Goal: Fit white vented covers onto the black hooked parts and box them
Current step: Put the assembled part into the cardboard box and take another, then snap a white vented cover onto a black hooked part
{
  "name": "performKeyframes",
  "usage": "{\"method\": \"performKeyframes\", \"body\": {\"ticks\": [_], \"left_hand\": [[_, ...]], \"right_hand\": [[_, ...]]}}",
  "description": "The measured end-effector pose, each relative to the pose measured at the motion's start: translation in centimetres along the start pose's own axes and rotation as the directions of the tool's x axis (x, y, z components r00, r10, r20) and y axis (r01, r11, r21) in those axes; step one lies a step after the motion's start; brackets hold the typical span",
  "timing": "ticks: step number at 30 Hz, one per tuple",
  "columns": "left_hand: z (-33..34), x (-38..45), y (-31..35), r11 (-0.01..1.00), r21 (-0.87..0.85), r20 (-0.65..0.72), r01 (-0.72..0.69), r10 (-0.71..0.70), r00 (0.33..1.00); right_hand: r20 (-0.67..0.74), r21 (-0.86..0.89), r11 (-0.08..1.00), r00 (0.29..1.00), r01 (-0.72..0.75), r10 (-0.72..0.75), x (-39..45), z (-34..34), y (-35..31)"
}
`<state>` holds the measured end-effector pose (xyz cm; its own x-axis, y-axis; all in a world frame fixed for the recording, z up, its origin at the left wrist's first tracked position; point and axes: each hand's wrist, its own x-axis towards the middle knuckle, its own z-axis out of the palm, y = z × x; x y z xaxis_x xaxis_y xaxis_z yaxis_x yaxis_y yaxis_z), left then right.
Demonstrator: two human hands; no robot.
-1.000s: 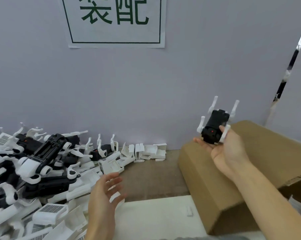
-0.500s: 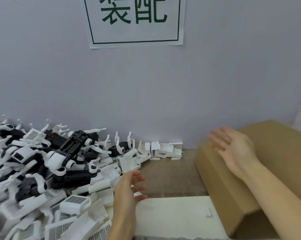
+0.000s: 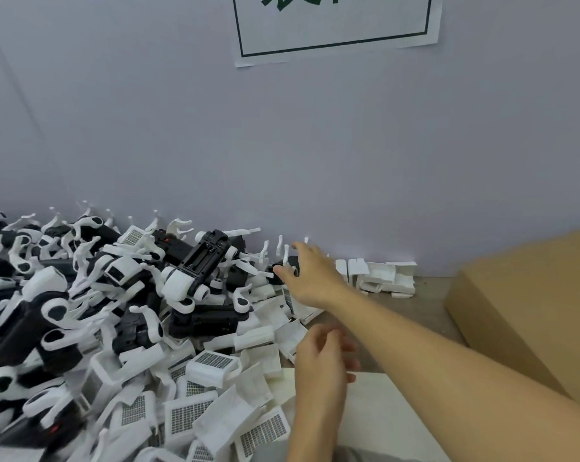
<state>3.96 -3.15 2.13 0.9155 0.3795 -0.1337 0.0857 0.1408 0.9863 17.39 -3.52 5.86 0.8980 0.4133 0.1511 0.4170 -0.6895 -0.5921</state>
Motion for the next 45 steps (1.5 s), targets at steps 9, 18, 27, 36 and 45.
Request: {"method": "performKeyframes", "body": {"ticks": [9, 18, 27, 36, 45], "left_hand": [[-0.1, 0.1, -0.3, 1.0, 0.007, -0.007, -0.007, 0.008, 1.0], [0.5, 0.1, -0.1, 0.993, -0.107, -0.002, 0.054, -0.054, 0.999], [0.9, -1.1, 0.6, 0.873, -0.484, 0.187, 0.058, 0.039, 0.982], [0.3, 0.3, 0.0, 0.86, -0.503, -0.157, -0.081, 0.002, 0.988], [1.4, -0.3, -0.9, 0.967, -0.149, 0.048, -0.206, 0.215, 0.975]], "right_hand": [[-0.448, 0.339, 0.941, 0.881, 0.008, 0.154, 0.5, -0.7, 1.2], [-0.126, 0.992, 0.044, 0.889, 0.119, 0.439, -10.4, -5.2, 2.3], [0.156, 0.954, -0.297, 0.916, -0.043, 0.37, -16.9, -2.0, 2.1], [-0.311, 0.437, 0.89, 0.906, -0.13, 0.286, -17.1, -1.5, 5.1], [-0.186, 0.28, 0.96, 0.982, 0.028, 0.026, -16.5, -1.2, 6.0]]}}
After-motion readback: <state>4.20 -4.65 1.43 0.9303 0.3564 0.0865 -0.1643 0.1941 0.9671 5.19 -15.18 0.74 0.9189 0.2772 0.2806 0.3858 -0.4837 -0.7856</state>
